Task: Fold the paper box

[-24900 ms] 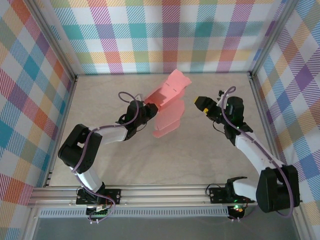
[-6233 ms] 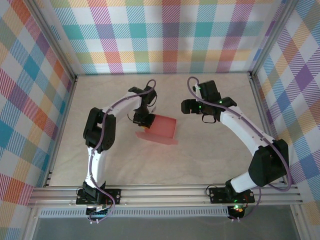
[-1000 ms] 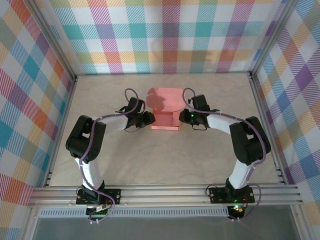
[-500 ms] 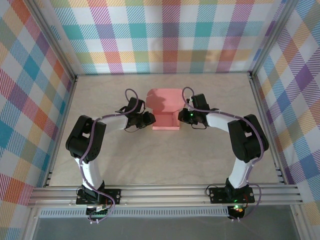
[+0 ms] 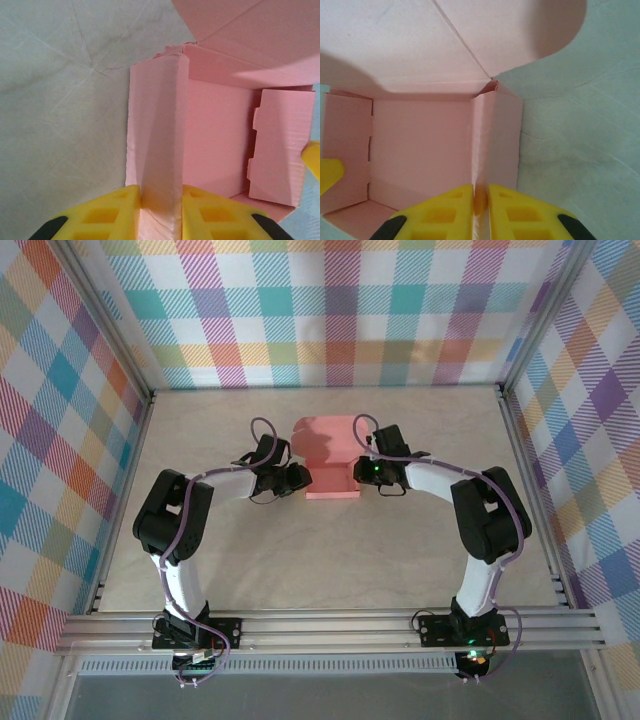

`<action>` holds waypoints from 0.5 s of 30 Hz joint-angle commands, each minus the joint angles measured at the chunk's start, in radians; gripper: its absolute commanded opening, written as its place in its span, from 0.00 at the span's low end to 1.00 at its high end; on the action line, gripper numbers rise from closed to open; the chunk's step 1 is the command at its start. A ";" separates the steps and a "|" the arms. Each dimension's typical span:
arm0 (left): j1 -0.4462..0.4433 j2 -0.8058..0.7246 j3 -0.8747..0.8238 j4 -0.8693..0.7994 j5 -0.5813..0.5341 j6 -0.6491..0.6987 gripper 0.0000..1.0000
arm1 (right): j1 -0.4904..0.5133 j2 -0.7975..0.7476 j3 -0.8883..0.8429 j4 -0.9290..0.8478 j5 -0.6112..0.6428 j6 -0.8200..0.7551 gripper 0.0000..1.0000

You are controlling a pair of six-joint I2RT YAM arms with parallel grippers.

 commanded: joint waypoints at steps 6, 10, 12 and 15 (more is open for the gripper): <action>-0.011 0.015 0.025 0.025 0.030 -0.007 0.25 | 0.044 0.043 0.058 -0.123 0.102 -0.081 0.15; -0.011 0.014 0.025 0.024 0.031 -0.006 0.25 | 0.058 0.062 0.085 -0.158 0.143 -0.098 0.15; -0.011 0.014 0.026 0.023 0.031 -0.005 0.25 | 0.067 0.076 0.104 -0.184 0.166 -0.107 0.15; -0.013 0.012 0.025 0.023 0.032 -0.004 0.25 | 0.081 0.095 0.129 -0.216 0.201 -0.119 0.14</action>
